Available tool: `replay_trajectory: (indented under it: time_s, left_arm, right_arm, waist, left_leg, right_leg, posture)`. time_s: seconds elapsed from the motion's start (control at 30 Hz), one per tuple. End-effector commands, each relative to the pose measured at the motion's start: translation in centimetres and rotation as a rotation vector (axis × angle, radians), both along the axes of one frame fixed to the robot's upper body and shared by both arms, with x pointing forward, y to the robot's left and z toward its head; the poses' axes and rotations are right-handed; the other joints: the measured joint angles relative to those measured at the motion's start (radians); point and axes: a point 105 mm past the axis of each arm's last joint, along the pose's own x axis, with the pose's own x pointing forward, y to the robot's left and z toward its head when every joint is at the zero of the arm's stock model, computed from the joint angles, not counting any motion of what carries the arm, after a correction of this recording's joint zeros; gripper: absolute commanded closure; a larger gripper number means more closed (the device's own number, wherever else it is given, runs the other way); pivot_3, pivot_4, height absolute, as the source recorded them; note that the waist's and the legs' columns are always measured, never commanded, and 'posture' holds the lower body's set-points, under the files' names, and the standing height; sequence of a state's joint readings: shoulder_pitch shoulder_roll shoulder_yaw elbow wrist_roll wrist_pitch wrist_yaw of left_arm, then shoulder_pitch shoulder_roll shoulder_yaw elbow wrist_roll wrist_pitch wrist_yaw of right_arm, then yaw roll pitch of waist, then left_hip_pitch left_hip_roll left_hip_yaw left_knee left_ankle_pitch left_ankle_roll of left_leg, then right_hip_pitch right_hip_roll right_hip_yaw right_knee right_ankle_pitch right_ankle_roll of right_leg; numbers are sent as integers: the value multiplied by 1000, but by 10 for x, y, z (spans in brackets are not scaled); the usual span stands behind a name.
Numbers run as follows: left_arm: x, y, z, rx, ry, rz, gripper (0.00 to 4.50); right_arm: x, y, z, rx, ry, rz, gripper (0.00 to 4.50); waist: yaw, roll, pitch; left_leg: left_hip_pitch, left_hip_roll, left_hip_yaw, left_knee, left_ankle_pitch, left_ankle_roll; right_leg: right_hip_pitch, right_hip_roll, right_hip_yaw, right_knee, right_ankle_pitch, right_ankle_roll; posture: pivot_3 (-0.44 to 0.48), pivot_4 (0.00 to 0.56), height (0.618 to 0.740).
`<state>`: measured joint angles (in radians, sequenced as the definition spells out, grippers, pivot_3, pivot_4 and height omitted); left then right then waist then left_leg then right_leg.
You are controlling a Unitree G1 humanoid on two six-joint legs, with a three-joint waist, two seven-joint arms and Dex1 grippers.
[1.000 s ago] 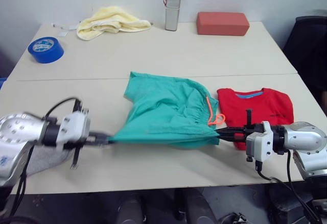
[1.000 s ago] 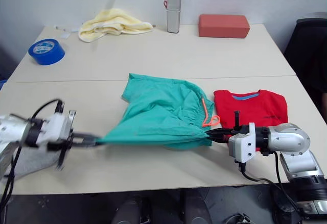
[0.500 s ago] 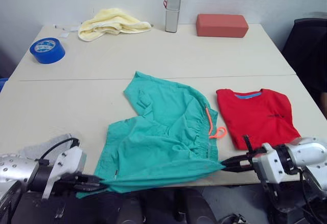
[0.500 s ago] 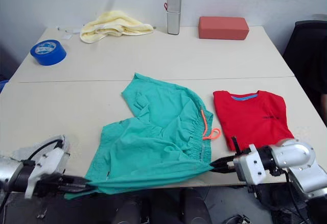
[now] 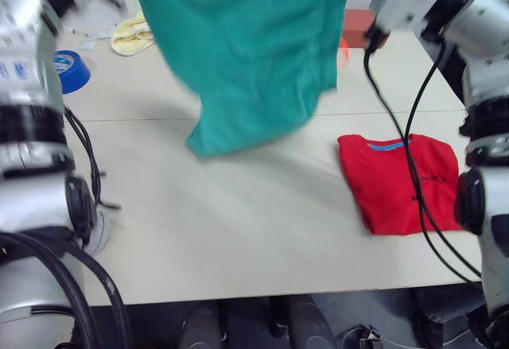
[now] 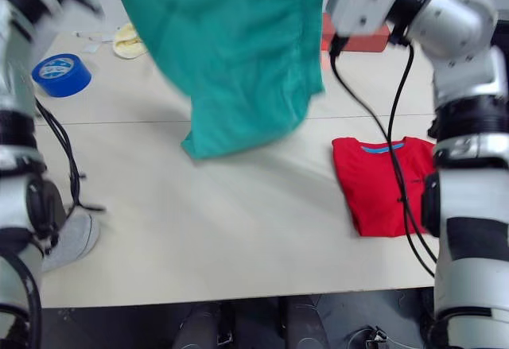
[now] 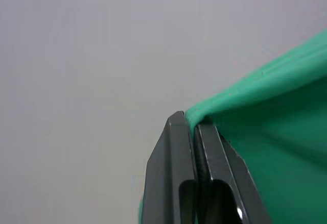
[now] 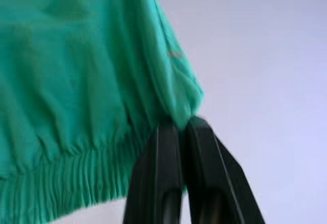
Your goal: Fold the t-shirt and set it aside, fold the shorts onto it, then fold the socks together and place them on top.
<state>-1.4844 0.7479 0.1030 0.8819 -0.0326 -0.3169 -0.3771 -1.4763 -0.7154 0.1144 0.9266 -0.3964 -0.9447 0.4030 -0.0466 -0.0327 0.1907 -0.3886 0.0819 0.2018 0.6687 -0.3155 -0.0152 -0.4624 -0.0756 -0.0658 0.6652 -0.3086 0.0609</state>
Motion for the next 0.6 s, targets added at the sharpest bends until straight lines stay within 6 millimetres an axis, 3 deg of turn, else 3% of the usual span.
replay_trajectory:
  time_s: [0.03, 0.1, 0.17, 0.2, 0.3, 0.4, 0.43, 0.47, 0.6]
  left_arm:
    - [-15, 21, 8, 22, -111, 69, 4489]
    - [-10, 18, -7, 100, -78, 66, 4489]
    - [1, 17, -36, 155, 6, 44, 4489]
    - [8, 18, -64, 175, 78, 25, 4489]
    - [9, 16, -121, 264, 202, 3, 4489]
    - [-14, 0, -181, 299, 303, -60, 4489]
    - [-23, -4, -192, 295, 329, -74, 4489]
    - [-28, -7, -198, 293, 347, -79, 4489]
    - [-76, -29, -254, 380, 548, -194, 4489]
  right_arm:
    - [1, -31, 3, 58, -59, -80, 4500]
    - [6, -34, -15, 33, -18, -78, 4500]
    - [14, -34, -44, -3, 69, -63, 4500]
    - [17, -33, -70, -44, 143, -40, 4500]
    - [12, -29, -135, -158, 322, 34, 4500]
    - [-13, -32, -231, -285, 646, 147, 4500]
    - [-23, -32, -247, -294, 723, 186, 4500]
    - [-30, -32, -254, -295, 767, 214, 4500]
    - [-52, -42, -270, -296, 865, 252, 4500]
  waist:
    - [-10, 0, 0]
    - [-16, 0, 0]
    - [-27, 0, 0]
    - [-32, 0, 0]
    - [-47, 1, 0]
    - [-56, 1, 0]
    - [-56, 1, 0]
    - [-52, 1, 1]
    - [-47, 2, 3]
  left_leg:
    - [0, -2, 3, -3, 0, 0]
    - [-1, -2, 8, -4, -1, 1]
    - [-1, -2, 10, -2, -1, 1]
    - [0, -1, 10, -1, 0, 1]
    - [4, 0, 9, 1, 0, 2]
    - [4, 1, 0, 11, 1, 3]
    - [4, 2, -2, 12, 1, 3]
    - [7, 5, -4, 12, 1, 3]
    - [15, 4, 0, 15, 2, 5]
  right_leg:
    - [-1, -3, -4, -2, 0, 0]
    - [-2, -5, -11, -4, 0, 0]
    - [-2, -5, -12, -4, 0, 0]
    - [-1, -5, -12, -4, 0, 0]
    - [5, -4, -11, -1, 0, 0]
    - [6, -5, -9, 8, 1, 0]
    - [6, -5, -8, 9, 1, 0]
    - [8, -7, -4, 11, 1, 0]
    - [14, -7, 5, 10, 2, -2]
  posture:
    - [0, 150, 740]
    - [0, 150, 740]
    - [0, 150, 740]
    - [0, 150, 740]
    - [0, 150, 740]
    - [0, 150, 740]
    - [0, 150, 740]
    - [0, 150, 740]
    - [0, 150, 740]
